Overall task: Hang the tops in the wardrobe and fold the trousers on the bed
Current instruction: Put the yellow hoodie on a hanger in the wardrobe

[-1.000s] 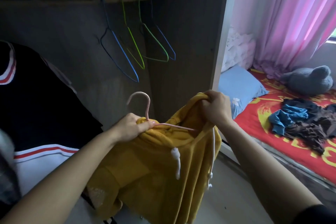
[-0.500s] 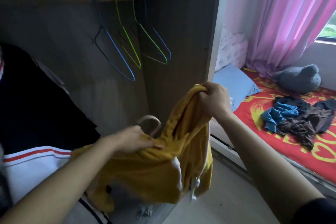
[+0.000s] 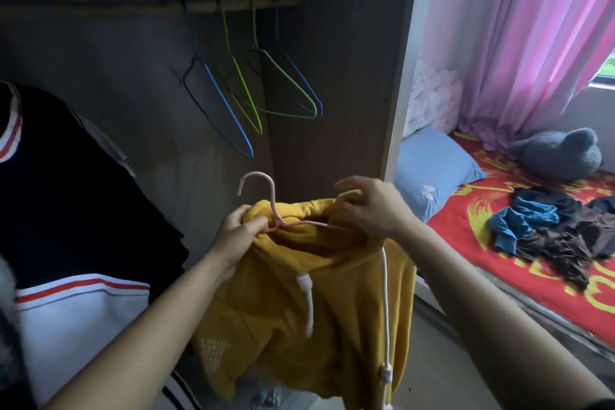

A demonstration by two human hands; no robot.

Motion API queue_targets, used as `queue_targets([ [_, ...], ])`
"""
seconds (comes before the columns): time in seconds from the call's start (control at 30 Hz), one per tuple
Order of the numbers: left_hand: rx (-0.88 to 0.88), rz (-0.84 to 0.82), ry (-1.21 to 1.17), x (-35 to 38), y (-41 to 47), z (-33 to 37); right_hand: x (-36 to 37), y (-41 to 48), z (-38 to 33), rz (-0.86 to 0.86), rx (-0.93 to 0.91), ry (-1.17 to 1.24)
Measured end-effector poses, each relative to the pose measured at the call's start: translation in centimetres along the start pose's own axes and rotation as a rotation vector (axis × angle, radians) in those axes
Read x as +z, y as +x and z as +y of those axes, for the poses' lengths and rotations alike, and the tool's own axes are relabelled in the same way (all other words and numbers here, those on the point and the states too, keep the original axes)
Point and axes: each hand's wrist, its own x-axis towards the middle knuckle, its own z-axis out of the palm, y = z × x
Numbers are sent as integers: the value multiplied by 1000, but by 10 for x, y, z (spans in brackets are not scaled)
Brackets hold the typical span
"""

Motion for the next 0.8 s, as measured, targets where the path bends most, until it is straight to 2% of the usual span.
queue_targets([
  [0.1, 33, 81, -28, 12, 1, 5, 18, -6, -17, -251, -146, -155],
  [0.2, 27, 135, -72, 17, -1, 5, 28, -9, -19, -258, -297, -264],
  [0.27, 71, 212, -48, 17, 0, 5, 28, -10, -13, -279, -297, -354],
  [0.37, 67, 449, -48, 9, 4, 7, 24, -11, 7, -343, -188, -558],
  [0.43, 47, 487, -41, -1, 7, 8, 22, -12, 16, -300, -166, -576],
  [0.53, 43, 313, 218, -15, 11, 15, 21, -6, 8, -144, -207, -339],
  [0.6, -34, 193, 316, -26, 13, 27, 19, 3, -6, -75, -227, -181],
  [0.7, -215, -68, 271, -44, 9, 42, 9, 14, -27, -104, -299, -84],
  [0.77, -125, -136, 143, -46, 9, 37, 3, 16, -33, -180, -355, -76],
  [0.8, -56, -95, 34, -45, 9, 31, 1, 17, -35, -181, -367, -78],
])
